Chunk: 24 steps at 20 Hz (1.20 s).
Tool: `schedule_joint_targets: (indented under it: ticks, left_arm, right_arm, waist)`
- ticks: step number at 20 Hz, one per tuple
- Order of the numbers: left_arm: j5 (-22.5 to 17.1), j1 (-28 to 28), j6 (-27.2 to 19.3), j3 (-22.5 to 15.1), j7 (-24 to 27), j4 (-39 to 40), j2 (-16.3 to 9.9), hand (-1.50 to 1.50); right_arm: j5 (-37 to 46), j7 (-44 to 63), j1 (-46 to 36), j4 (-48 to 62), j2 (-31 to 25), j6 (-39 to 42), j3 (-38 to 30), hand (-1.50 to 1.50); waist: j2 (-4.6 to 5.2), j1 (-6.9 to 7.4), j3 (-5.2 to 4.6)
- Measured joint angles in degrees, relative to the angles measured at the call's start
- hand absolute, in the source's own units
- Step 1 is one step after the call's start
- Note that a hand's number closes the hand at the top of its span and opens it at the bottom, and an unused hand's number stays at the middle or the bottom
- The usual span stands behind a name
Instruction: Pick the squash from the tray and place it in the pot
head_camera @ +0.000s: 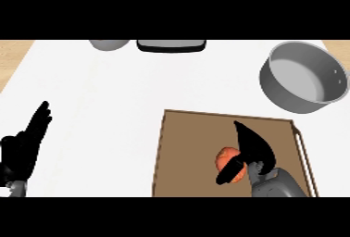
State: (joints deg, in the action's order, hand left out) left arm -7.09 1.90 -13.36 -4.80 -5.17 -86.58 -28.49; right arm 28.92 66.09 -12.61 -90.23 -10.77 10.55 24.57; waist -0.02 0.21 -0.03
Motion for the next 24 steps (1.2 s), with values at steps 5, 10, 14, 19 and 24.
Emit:
schedule_joint_targets:
  ticks: [5, 10, 14, 19, 24]
  left_arm:
    - [1.42, -0.29, 0.00, -0.11, -1.08, -0.55, 1.34, 0.00]
    - [1.51, -0.39, 1.69, 1.75, -1.97, -1.18, 1.22, 0.00]
    - [2.23, 0.08, 2.59, 2.57, -1.11, -0.57, 1.93, 0.00]
    - [2.79, -0.15, 2.63, 2.61, -1.45, -0.80, 2.64, 0.00]
    - [2.78, 0.13, 2.61, 2.80, -1.32, -0.55, 2.86, 0.00]
  right_arm:
    - [0.90, -1.18, 0.40, 0.35, 0.35, 0.75, -0.71, 1.50]
    - [4.22, -3.76, 0.35, 1.31, 0.46, 1.31, -0.43, 1.50]
    - [5.25, -4.12, 0.74, 0.26, 1.06, 2.14, -0.83, 1.50]
    - [4.12, -15.05, 2.01, -2.33, -4.66, 7.54, 2.22, 1.50]
    - [3.18, -34.99, 2.46, -8.51, -15.98, 14.02, 7.56, 1.50]
  waist:
    - [-0.22, -0.18, -0.22]
    - [-0.51, -0.26, -0.53]
    - [-0.44, -0.26, -0.45]
    - [-0.35, -0.20, -0.26]
    - [-0.31, -0.27, 0.07]
